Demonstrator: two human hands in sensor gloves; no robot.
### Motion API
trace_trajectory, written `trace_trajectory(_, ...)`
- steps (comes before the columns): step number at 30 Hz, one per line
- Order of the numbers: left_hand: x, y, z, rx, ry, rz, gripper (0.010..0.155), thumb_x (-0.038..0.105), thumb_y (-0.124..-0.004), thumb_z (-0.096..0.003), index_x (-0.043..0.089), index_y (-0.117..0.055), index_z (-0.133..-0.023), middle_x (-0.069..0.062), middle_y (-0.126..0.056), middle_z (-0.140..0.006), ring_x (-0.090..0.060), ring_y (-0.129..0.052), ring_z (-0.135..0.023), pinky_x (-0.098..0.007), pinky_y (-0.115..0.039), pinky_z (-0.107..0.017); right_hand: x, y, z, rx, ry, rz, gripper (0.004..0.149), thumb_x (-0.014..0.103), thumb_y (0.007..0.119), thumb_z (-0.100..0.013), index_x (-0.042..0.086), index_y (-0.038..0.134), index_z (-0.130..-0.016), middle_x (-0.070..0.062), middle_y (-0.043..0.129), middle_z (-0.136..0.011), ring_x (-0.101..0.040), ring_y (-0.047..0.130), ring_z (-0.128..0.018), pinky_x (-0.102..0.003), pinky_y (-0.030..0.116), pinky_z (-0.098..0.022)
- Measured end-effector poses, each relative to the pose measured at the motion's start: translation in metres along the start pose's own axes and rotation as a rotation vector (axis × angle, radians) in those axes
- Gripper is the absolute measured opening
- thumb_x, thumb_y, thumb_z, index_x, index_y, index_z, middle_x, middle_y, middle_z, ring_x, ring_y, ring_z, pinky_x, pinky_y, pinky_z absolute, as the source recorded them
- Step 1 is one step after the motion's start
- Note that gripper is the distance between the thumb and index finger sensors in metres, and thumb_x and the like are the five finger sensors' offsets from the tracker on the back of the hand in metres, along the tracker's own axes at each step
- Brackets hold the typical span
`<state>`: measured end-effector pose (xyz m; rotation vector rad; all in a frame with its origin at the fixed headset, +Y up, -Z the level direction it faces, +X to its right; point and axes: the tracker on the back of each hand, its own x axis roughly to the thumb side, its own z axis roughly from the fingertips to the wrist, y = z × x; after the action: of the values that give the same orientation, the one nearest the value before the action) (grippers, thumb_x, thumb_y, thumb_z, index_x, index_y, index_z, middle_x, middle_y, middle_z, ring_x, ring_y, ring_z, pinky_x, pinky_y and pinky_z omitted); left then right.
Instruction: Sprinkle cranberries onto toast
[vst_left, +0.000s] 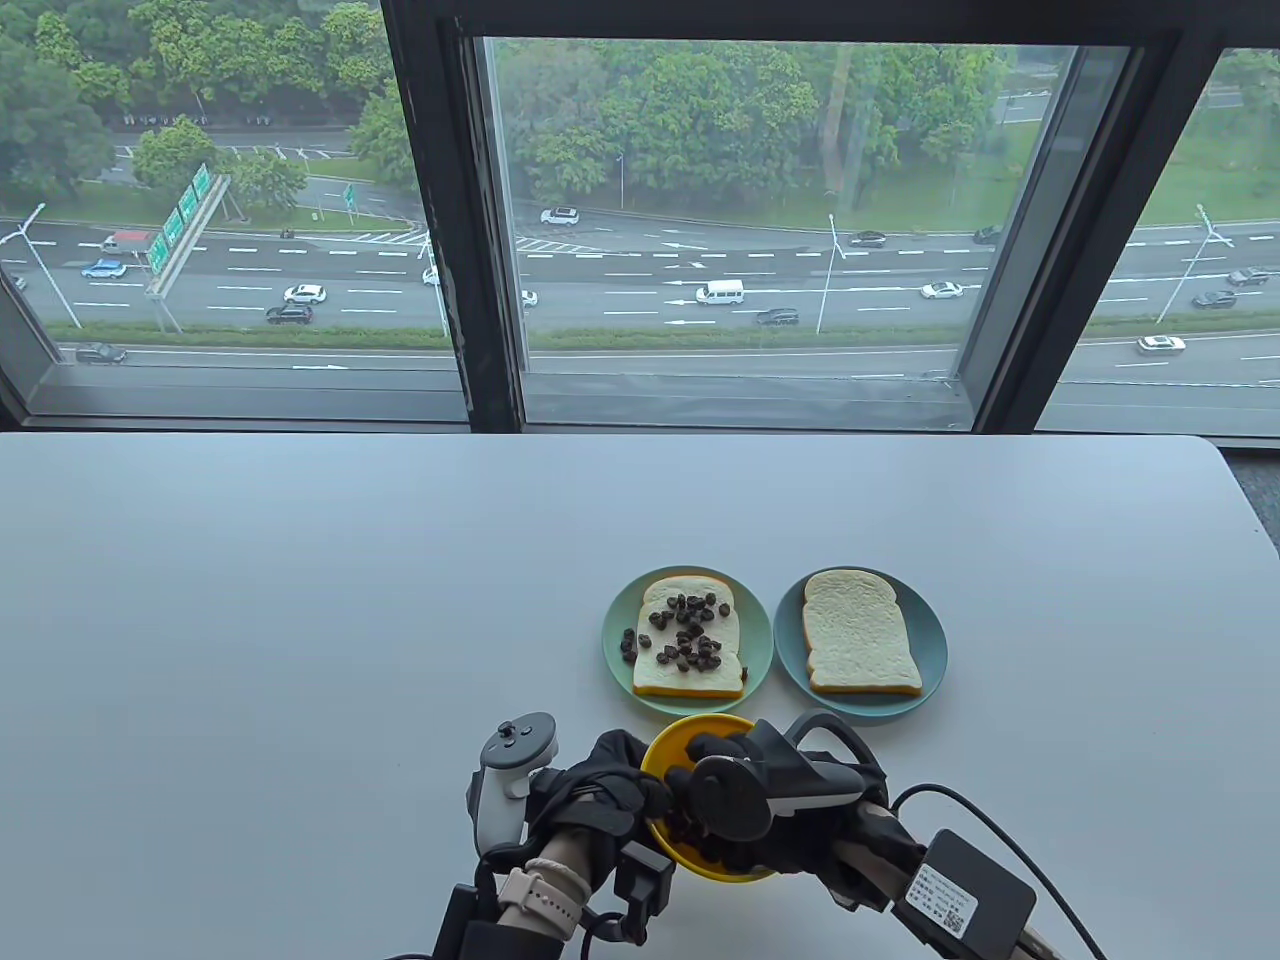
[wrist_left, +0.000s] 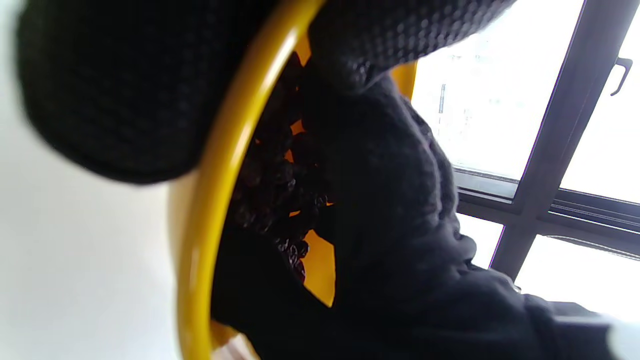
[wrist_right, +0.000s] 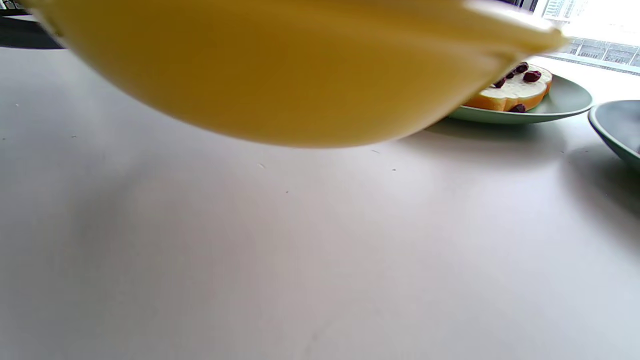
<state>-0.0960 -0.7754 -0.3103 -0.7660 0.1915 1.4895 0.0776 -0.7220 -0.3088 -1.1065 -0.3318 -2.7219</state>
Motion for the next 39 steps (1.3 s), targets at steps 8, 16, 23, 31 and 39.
trace_trajectory(8,-0.008,-0.018,-0.003,-0.067,0.017,0.049,0.050,0.018,-0.080,-0.0415,0.020,-0.053,-0.084,-0.021,-0.062,-0.066,-0.035,-0.077,-0.040,-0.038,-0.096,-0.014,0.013,0.001,0.005,-0.128,-0.001,0.247,0.054,0.031,0.080,-0.034,0.039,0.058,-0.083,0.002,0.068,-0.090,-0.024,0.087,-0.071,-0.023,0.091,-0.043)
trace_trajectory(16,-0.009,-0.011,-0.005,-0.048,0.018,0.045,0.050,0.019,-0.079,-0.0420,0.020,-0.053,-0.084,-0.020,-0.063,-0.067,-0.034,-0.077,-0.041,-0.037,-0.096,-0.014,0.011,0.000,0.002,-0.187,-0.005,0.230,0.038,0.026,0.086,-0.030,0.042,0.075,-0.063,0.006,0.079,-0.077,-0.018,0.093,-0.058,-0.019,0.096,-0.033)
trace_trajectory(23,-0.008,-0.006,-0.005,-0.021,0.015,0.026,0.049,0.019,-0.079,-0.0423,0.021,-0.053,-0.085,-0.019,-0.065,-0.067,-0.033,-0.079,-0.041,-0.036,-0.096,-0.014,0.006,-0.011,0.010,-0.266,0.003,0.209,0.036,0.025,0.086,-0.028,0.042,0.078,-0.059,0.008,0.081,-0.075,-0.016,0.094,-0.057,-0.019,0.096,-0.032)
trace_trajectory(31,-0.013,-0.001,-0.008,-0.014,0.044,0.035,0.050,0.020,-0.079,-0.0425,0.021,-0.053,-0.085,-0.019,-0.064,-0.067,-0.033,-0.078,-0.041,-0.036,-0.096,-0.014,-0.002,-0.032,0.023,-0.336,0.007,0.135,0.036,0.025,0.086,-0.028,0.041,0.078,-0.059,0.007,0.081,-0.075,-0.016,0.094,-0.056,-0.019,0.096,-0.031)
trace_trajectory(39,-0.012,-0.007,-0.011,-0.046,0.038,0.034,0.050,0.020,-0.079,-0.0425,0.021,-0.053,-0.085,-0.019,-0.064,-0.067,-0.033,-0.078,-0.041,-0.036,-0.096,-0.014,-0.019,-0.035,0.020,-0.325,0.026,0.032,0.036,0.025,0.086,-0.028,0.042,0.078,-0.059,0.007,0.081,-0.075,-0.016,0.094,-0.056,-0.019,0.096,-0.031)
